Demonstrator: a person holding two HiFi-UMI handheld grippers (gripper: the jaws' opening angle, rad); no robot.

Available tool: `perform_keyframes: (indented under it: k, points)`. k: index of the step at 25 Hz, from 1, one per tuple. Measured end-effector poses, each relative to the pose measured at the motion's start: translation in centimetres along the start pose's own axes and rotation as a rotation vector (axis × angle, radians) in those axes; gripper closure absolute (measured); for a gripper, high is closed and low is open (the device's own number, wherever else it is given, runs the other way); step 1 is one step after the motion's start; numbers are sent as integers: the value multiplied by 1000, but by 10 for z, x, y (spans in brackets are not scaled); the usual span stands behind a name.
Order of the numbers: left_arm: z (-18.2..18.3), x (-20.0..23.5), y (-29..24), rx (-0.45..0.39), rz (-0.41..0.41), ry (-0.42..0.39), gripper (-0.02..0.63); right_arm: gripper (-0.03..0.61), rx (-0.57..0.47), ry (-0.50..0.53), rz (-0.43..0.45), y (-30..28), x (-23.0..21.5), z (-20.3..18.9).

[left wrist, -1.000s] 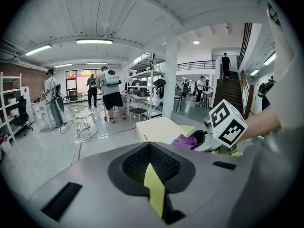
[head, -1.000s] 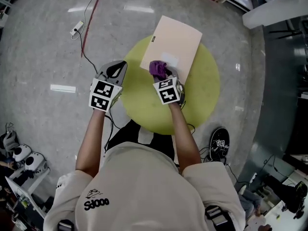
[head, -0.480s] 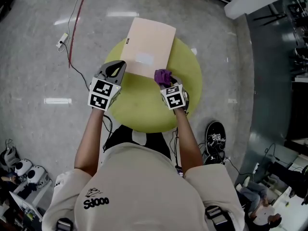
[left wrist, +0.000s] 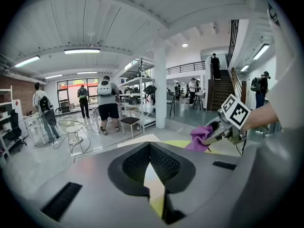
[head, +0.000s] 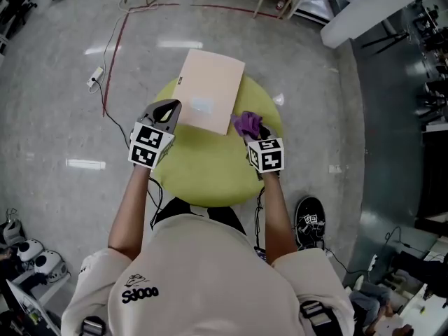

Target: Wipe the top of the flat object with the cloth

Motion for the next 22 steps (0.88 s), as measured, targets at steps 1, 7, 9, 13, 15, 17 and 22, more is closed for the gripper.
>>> perform_keyframes:
  k: [1,7,9,13,15,17,22]
  points:
    - [4,2,1,-8,8,-2,609,398,-33,-4,-2,8,-2,10]
    - [38,19,16,-86,67,-16,609,399,-229,13,-26,54,-8,75]
    - [51,25,23,-119,85,-22,609,399,-283,24,-34,68,-7,93]
    - [80,33,38,-189,111,-38,609,399,-353,65,-37,92,1,122]
    - [93,35,47,-230,117,-39,608,399,-376,115,-45,102,8,138]
    - [107,37,55,-268,121,-45,607,399,-405,161,-47,112,17,154]
    - [139,34,77,-333,117,-75,608,399,-489,248,-28,143,41,189]
Point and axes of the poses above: the fingertips, and each gripper's own axes: y backward along the fingers, x to its left, z out of its top, the point moved 7 cm from there along y, backward along the fingers, and after that the axes turned 9 degrees about z, right-handed, at the moved point
